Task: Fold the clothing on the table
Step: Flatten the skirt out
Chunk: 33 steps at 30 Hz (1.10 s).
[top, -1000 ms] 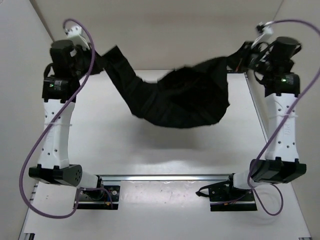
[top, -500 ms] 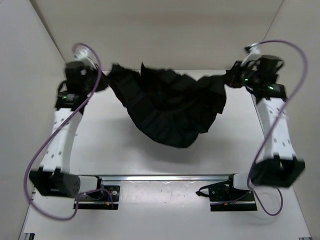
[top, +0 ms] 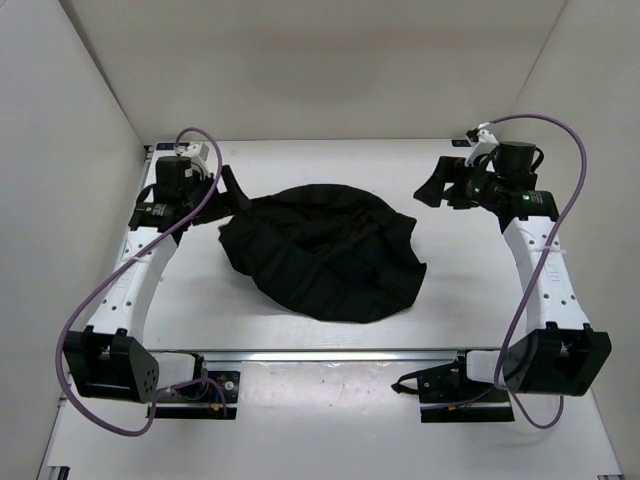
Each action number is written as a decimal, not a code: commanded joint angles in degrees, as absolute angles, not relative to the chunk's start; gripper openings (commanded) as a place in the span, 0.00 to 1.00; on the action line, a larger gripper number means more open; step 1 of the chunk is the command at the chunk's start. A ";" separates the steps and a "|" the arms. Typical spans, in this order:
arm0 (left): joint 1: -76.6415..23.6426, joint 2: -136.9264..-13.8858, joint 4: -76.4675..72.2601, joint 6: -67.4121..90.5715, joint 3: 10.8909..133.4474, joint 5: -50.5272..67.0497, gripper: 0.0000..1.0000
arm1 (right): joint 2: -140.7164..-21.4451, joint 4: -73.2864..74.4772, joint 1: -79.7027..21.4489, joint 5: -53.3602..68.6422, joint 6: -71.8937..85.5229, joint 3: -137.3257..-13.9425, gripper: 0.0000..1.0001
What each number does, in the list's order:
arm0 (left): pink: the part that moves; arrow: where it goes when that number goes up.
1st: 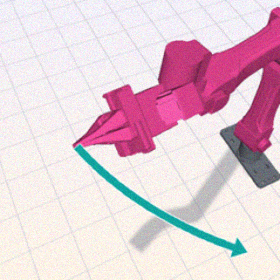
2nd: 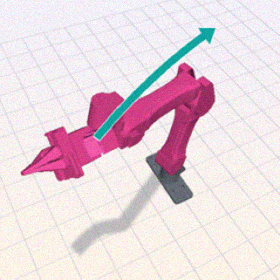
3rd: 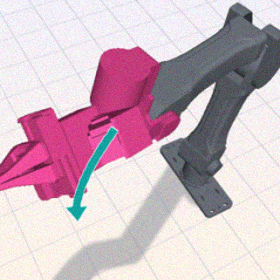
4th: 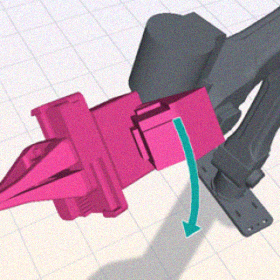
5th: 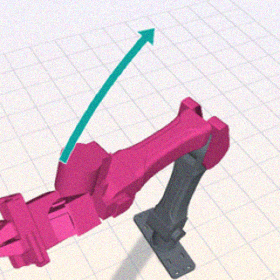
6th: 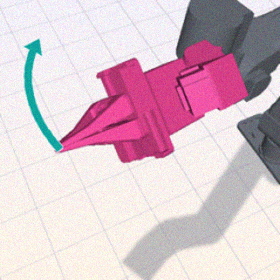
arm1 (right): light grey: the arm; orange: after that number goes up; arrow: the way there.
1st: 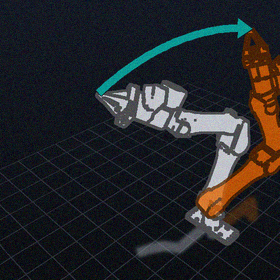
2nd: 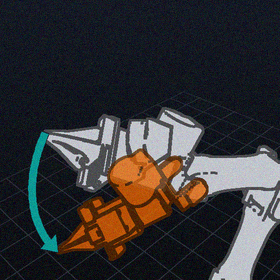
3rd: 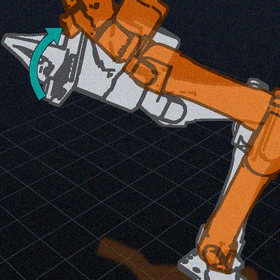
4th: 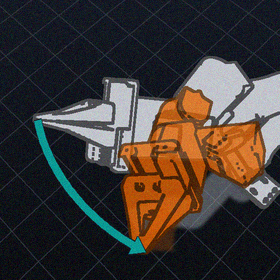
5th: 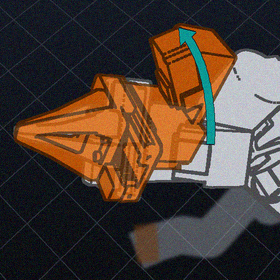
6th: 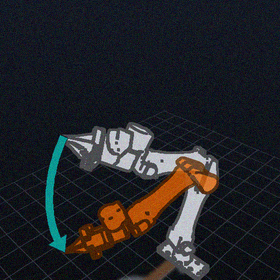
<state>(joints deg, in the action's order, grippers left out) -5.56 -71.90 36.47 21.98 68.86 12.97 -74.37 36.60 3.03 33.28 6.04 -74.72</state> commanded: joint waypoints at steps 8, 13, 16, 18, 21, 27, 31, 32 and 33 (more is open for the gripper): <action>-8.87 -74.52 32.87 20.57 60.91 15.91 0.98 | -78.04 32.09 -3.51 28.13 4.31 -60.65 0.77; -15.81 -80.32 34.37 18.46 63.11 7.13 0.98 | -82.43 30.77 -7.55 23.03 0.36 -59.85 0.78; -17.14 -83.04 34.63 17.67 65.83 5.28 0.98 | -85.07 29.19 -8.79 21.28 -1.06 -60.38 0.79; -17.84 -84.98 34.89 16.71 67.49 2.92 0.99 | -86.30 27.96 -9.49 20.31 -1.93 -60.47 0.79; -19.42 -88.32 35.86 15.04 68.29 -1.48 0.98 | -89.46 26.29 -10.81 16.62 -2.81 -60.47 0.79; -19.34 -91.67 35.34 13.80 67.41 -4.75 0.85 | -93.42 23.38 -9.32 15.29 -2.90 -60.82 0.44; -18.72 -92.11 34.19 13.27 68.11 -3.87 0.63 | -94.92 22.67 -7.82 15.03 -2.64 -62.75 0.05; -18.11 -92.54 33.93 13.01 68.81 -3.69 0.54 | -95.27 23.02 -7.56 14.86 -2.98 -63.45 0.01; -18.37 -93.42 34.45 13.09 69.34 -3.60 0.40 | -95.19 23.03 -7.04 15.03 -2.99 -64.59 0.00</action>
<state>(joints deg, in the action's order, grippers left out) -18.90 -93.56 35.46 14.00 66.83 -2.59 -95.29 26.06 -8.05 15.88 -2.26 -60.53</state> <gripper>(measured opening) 0.451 0.018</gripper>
